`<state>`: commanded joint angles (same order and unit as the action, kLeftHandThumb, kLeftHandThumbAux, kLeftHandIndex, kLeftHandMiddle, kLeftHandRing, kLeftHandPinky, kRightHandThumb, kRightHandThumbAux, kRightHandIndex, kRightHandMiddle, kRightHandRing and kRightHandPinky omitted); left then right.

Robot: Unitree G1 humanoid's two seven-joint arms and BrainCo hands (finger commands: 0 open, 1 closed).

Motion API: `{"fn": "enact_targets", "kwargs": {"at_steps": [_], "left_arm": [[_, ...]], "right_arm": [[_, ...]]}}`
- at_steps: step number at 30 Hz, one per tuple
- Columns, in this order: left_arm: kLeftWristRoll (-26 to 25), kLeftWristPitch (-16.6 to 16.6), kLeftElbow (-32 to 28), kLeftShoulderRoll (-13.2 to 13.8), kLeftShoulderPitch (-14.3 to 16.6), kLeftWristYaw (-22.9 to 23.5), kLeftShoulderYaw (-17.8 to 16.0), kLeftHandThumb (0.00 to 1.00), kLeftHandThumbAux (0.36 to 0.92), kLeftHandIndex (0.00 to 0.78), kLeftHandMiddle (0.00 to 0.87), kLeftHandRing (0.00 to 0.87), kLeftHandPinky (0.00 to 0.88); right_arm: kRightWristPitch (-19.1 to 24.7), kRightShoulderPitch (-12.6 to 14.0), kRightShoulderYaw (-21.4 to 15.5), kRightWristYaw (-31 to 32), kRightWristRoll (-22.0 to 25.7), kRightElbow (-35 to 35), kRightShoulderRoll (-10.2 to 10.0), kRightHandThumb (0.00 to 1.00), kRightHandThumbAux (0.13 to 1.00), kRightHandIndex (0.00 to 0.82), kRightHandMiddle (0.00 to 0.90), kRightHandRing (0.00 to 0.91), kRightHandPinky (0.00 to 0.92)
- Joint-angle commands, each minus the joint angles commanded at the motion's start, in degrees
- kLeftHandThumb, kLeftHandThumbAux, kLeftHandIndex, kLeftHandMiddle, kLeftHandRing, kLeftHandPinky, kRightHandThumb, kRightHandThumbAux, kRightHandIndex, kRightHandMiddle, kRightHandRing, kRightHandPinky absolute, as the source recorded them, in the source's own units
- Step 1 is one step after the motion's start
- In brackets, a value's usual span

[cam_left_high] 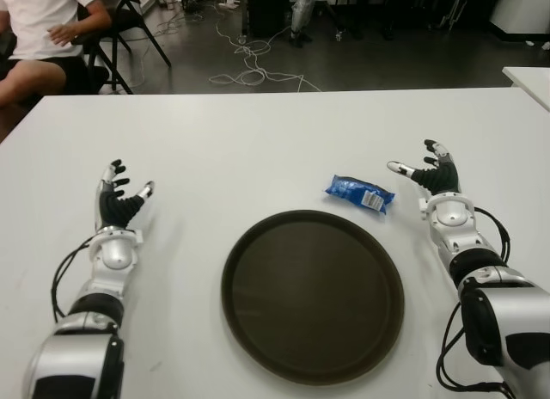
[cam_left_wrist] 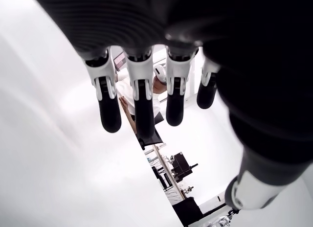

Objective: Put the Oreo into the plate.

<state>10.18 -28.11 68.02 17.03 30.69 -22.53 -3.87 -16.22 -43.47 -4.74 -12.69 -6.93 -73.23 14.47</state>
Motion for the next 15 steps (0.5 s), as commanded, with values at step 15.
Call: {"fn": "enact_targets", "kwargs": {"at_steps": [15], "left_arm": [[-0.2,0.1,-0.4,-0.1,-0.2,0.1,-0.2,0.229,0.708,0.093,0.170,0.197,0.224]], "right_arm": [[-0.3,0.1,0.6,-3.2,-1.0,0.2,-0.5,0.000,0.748,0.184,0.124,0.135,0.114]]}}
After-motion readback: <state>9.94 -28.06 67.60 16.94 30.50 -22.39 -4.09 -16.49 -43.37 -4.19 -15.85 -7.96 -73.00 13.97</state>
